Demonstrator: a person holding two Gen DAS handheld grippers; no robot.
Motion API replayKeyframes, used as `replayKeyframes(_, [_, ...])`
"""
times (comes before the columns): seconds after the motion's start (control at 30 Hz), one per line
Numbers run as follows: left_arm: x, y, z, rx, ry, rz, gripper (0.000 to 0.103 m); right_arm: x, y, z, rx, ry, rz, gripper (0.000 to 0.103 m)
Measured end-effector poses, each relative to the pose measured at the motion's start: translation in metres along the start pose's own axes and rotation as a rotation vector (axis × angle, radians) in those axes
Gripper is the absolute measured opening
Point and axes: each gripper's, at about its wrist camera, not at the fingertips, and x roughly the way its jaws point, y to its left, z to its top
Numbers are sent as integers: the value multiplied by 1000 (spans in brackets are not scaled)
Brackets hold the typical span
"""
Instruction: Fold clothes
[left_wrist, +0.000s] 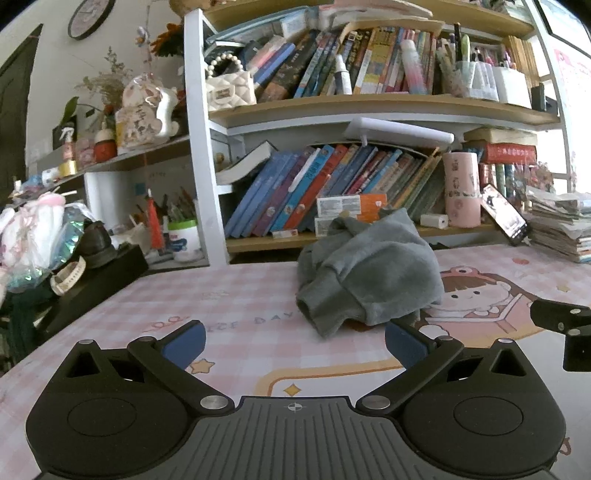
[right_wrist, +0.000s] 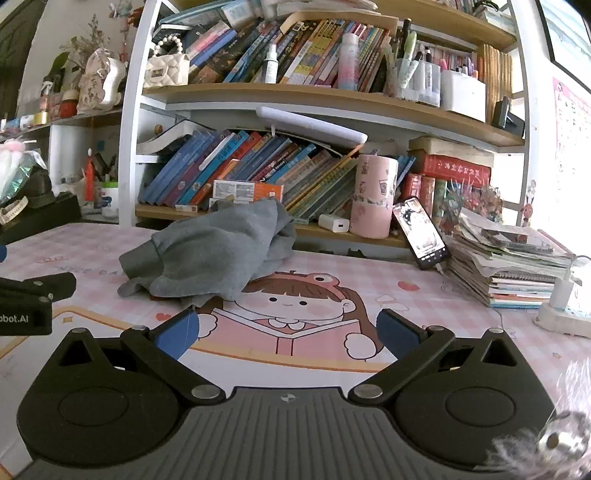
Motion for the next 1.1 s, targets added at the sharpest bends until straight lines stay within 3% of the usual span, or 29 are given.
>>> replayKeyframes(0.27, [-7,7,1,-15,-11,-25,103,2,1,0,-13,-13,-6,103])
replayKeyframes(0.67, [3,-14,-1,76,7,-5,103,0,-1,-1,10,-14,-7,103])
replayKeyframes(1.1, [4,-7,0,30,19,0,103,0,-1,-1,6,-15,1,103])
